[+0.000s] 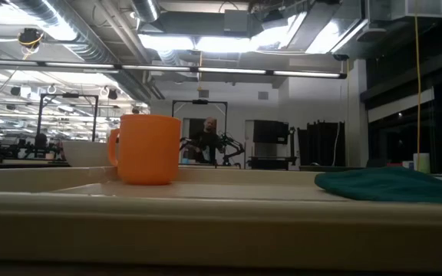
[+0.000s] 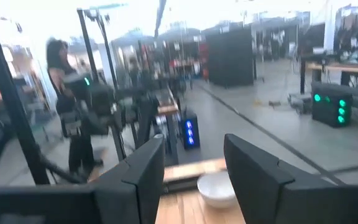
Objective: Set up tray
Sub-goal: Put the black plate on the serving tray to the left of the green napkin
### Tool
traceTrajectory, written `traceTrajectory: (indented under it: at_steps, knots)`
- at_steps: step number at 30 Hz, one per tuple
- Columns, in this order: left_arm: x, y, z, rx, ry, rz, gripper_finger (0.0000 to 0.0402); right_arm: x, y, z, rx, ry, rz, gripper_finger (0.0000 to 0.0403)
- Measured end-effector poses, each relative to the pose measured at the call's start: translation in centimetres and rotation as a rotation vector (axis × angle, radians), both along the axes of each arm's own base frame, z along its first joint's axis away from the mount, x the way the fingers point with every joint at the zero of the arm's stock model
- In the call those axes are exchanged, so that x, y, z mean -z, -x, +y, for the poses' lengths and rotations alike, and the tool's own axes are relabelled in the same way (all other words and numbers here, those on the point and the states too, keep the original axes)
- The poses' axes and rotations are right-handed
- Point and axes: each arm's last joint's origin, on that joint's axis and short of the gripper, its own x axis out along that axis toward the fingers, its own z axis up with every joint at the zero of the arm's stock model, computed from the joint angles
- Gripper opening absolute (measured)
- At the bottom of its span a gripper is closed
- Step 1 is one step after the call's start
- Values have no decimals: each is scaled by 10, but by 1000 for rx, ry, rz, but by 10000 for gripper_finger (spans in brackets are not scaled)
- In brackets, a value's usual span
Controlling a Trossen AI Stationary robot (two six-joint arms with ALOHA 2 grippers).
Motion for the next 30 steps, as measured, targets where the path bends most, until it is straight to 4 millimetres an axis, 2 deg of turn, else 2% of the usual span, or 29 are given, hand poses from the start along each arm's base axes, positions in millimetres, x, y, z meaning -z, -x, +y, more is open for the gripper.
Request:
traceTrajectory:
  at_steps: [4, 8, 16, 20, 30]
  knots:
    - [27, 9, 7, 74, -20, -120, 143, 23, -6, -7, -16, -32, -73, 172]
    - [47, 18, 19, 92, -31, -188, 143, 43, -13, -12, 5, -68, -41, 172]
    - [76, 32, 43, 125, -36, -189, 143, 70, -25, -7, -9, -66, 22, 172]
    - [94, 38, 53, 160, -2, -113, 143, 78, -36, 1, -68, -114, 43, 172]
    - [106, 48, 71, 148, 5, -44, 143, 89, -63, 14, -112, -90, 89, 172]
